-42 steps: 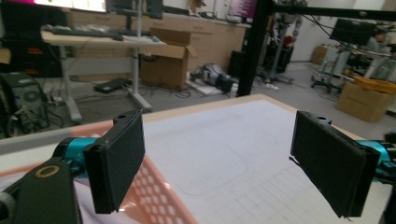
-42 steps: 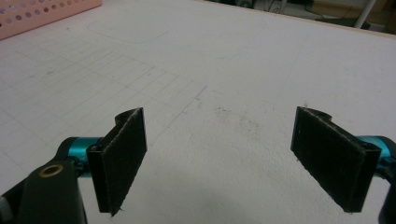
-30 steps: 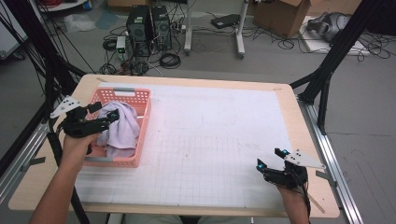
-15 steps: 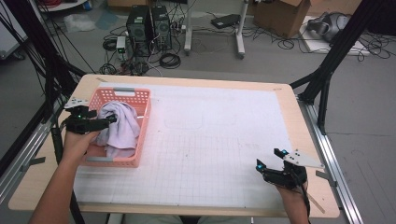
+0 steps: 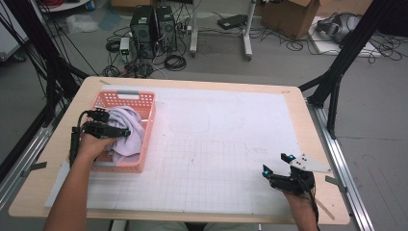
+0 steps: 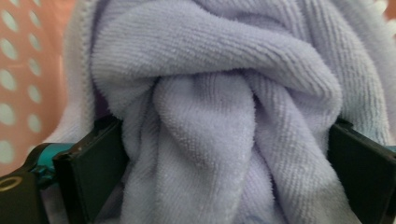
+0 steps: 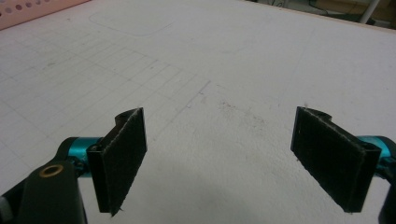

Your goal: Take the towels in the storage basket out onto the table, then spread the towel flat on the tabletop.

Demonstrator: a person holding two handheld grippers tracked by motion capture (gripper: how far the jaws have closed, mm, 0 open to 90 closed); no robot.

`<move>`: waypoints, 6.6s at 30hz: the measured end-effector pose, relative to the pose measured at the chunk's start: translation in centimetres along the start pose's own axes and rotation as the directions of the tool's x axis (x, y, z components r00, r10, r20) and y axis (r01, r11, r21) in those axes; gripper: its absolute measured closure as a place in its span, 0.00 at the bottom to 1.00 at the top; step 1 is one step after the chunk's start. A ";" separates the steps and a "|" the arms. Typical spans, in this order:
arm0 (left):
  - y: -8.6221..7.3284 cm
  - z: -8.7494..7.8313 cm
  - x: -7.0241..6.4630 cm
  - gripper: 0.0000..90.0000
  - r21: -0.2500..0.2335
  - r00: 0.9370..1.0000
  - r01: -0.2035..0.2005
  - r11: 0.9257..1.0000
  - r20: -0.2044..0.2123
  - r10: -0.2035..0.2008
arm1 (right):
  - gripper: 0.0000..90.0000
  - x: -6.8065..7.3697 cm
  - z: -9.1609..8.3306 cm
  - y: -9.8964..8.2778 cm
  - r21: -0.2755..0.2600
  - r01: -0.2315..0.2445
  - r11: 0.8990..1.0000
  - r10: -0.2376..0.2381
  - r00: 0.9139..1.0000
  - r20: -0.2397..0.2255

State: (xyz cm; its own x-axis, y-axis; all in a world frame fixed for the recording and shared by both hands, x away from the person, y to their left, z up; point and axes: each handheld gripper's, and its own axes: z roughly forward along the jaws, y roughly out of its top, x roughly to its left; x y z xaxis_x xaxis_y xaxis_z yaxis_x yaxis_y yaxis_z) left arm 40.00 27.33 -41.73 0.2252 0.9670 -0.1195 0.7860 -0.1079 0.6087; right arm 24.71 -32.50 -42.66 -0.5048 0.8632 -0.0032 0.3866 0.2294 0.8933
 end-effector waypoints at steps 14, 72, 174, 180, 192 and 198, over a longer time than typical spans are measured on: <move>0.2 -0.3 0.3 0.54 0.064 0.996 0.079 0.995 0.040 -0.081 | 0.19 -0.1 -0.3 -0.1 0.004 -0.004 1.000 0.004 1.000 -0.001; 0.3 -5.2 -24.4 0.58 -0.528 0.697 -0.208 0.824 0.511 0.503 | 0.19 -0.2 -0.1 -0.3 0.007 -0.015 1.000 0.015 1.000 -0.006; -6.7 -1.8 -17.9 0.24 -0.564 0.816 -0.198 0.802 0.358 0.454 | 0.96 6.8 5.3 7.9 0.088 0.220 0.971 -0.189 0.943 -0.276; -6.8 -1.6 -18.1 0.25 -0.560 0.812 -0.205 0.803 0.361 0.459 | 0.96 2.3 3.0 9.3 0.044 0.114 0.993 -0.111 0.992 -0.055; -6.8 -1.4 -18.4 0.27 -0.550 0.804 -0.212 0.808 0.372 0.464 | 0.69 -4.5 2.8 6.2 0.155 -0.027 0.988 0.001 0.986 0.167; -6.8 -1.5 -18.3 0.27 -0.556 0.804 -0.209 0.804 0.370 0.465 | 0.59 0.1 2.4 6.8 0.081 0.203 0.976 -0.205 0.979 0.012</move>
State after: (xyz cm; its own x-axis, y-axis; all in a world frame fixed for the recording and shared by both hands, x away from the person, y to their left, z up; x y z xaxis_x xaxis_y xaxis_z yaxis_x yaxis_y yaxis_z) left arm 29.66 10.72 -42.53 0.7595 0.6422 -0.1033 0.2650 -0.1604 0.9508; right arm 29.10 -29.78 -37.66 -0.5638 0.8034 -0.1917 0.3372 0.4358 0.8345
